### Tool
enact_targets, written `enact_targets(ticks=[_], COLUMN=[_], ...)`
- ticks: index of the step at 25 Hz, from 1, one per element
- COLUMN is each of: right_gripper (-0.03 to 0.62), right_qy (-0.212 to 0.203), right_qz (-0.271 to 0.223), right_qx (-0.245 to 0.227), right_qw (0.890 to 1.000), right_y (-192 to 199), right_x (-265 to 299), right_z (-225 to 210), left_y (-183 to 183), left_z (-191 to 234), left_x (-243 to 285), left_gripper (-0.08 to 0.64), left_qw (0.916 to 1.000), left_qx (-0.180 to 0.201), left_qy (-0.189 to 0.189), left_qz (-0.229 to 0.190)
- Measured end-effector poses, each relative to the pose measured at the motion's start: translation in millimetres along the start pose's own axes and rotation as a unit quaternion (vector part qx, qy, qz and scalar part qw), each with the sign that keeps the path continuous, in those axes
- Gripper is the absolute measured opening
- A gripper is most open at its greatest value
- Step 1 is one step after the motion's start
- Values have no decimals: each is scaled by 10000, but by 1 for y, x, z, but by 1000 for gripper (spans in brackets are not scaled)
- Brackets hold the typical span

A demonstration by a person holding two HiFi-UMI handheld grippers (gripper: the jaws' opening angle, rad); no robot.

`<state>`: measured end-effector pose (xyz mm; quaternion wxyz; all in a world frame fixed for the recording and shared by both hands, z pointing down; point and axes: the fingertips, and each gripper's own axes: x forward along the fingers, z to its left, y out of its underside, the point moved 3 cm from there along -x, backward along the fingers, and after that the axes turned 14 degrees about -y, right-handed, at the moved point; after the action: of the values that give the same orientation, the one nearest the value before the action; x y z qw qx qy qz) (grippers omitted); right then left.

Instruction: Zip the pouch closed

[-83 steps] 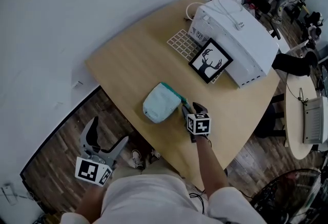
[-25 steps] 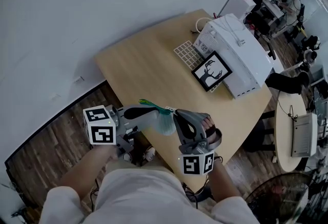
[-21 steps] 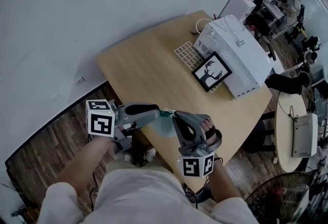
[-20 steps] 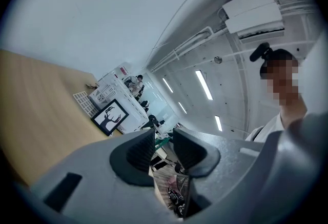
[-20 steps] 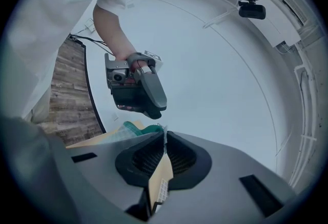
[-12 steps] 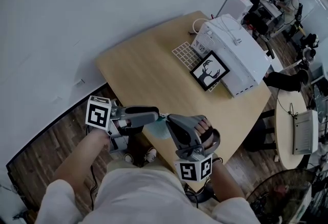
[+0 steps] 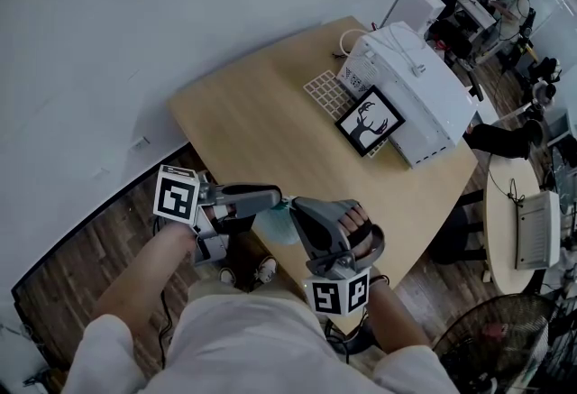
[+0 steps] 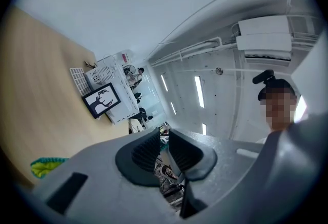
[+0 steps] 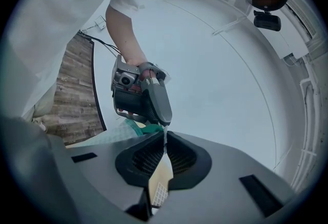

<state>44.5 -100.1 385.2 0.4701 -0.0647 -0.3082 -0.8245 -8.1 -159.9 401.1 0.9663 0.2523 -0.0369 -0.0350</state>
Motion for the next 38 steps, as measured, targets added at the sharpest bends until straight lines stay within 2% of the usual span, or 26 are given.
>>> enact_targets(ticks=[9,18,24,32,38], right_gripper=[17,16,15,15,15], right_qy=[6,0,30,207,319], right_qz=[135,156,101,-26,-88], right_qx=[112,534,572,708,775], right_qw=[9998,9985,9983,9973,9964], right_y=[6,15,21,27,30], right_x=[1,0,-3,-12,-16], right_z=[2,2,0,-14,-21], left_y=[5,4,6,3,-3], left_z=[3,2,7,7,4], left_x=[7,13,16,18,21], left_gripper=[67,38,34,17,15], left_qw=[9997,9979,9983,9974,9946], left_qx=[-148,432,308,377,727], left_qy=[-194,-439,-424,-503,-539], left_qz=[-22,-217,-245,-341,-510])
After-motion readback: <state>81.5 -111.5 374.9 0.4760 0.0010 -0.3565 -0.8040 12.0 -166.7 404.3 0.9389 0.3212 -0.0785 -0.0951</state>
